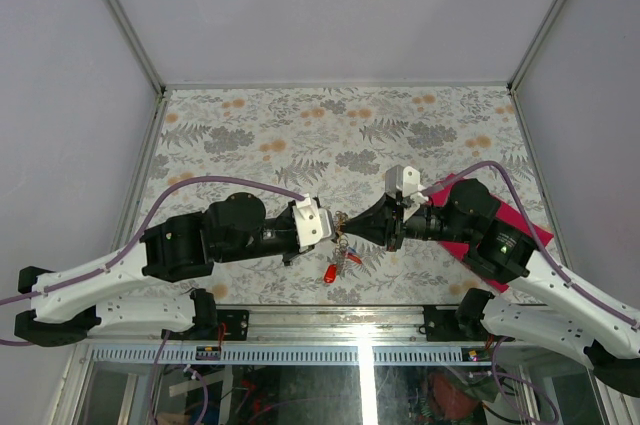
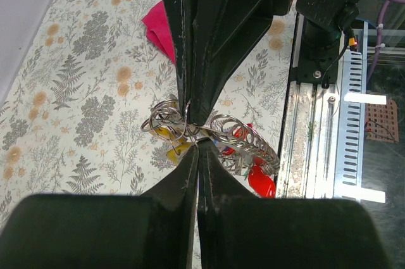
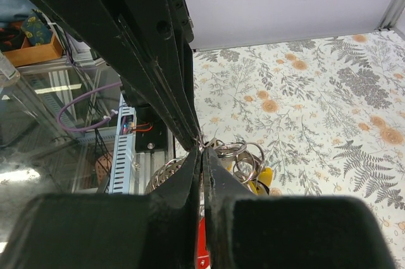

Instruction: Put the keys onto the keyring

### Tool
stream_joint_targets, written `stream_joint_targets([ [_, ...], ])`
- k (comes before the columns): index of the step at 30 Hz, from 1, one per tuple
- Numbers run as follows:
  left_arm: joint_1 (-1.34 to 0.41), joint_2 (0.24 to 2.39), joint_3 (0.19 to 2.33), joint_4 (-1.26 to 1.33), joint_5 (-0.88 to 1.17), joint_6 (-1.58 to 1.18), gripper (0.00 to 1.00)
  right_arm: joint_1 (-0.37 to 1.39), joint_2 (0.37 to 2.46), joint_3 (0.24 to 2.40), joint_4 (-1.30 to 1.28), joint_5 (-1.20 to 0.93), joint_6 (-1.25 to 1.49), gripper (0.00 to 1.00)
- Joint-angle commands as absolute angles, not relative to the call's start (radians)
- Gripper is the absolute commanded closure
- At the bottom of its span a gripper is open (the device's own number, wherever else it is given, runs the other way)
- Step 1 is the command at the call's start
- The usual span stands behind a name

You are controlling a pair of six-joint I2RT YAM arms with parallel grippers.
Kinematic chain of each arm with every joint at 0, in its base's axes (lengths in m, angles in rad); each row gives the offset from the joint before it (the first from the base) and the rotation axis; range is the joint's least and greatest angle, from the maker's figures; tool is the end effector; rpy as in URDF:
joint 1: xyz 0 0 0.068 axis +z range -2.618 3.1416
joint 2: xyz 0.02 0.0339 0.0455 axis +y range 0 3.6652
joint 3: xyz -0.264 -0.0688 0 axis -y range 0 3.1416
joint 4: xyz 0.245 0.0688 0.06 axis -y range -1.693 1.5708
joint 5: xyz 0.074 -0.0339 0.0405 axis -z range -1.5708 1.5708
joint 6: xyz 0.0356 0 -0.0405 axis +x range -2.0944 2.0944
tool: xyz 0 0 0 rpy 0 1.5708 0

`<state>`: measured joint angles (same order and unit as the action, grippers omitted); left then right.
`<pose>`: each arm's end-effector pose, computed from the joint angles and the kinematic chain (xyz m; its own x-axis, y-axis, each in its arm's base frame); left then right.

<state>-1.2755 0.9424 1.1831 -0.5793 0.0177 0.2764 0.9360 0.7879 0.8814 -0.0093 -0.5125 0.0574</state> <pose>0.0552 -0.1837 0.4073 0.1694 0.3808 -0.9090 0.9513 0.1778 0.2517 0.0908 0.1527 0.3921 -0.0071 0.0747 -0.9972 -0.9927 0.1193 0.0160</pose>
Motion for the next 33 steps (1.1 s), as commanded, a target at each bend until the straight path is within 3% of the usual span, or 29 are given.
stream_joint_targets([
  [1,-1.283,0.947,1.201,-0.608,0.024,0.283,1.0,0.935,0.753,0.902,0.179,-0.444,0.083,1.0],
  [19,-1.282,0.876,1.147,-0.439,-0.03,0.229,0.97,0.935,0.727,0.635,0.806,-0.342,0.379,1.0],
  [27,-1.282,0.803,1.141,-0.359,-0.046,0.207,0.75,0.935,0.696,0.664,0.739,-0.41,0.272,1.0],
  [33,-1.284,0.754,1.105,-0.205,-0.033,0.181,0.72,0.934,0.688,0.7,0.66,-0.469,0.204,1.0],
])
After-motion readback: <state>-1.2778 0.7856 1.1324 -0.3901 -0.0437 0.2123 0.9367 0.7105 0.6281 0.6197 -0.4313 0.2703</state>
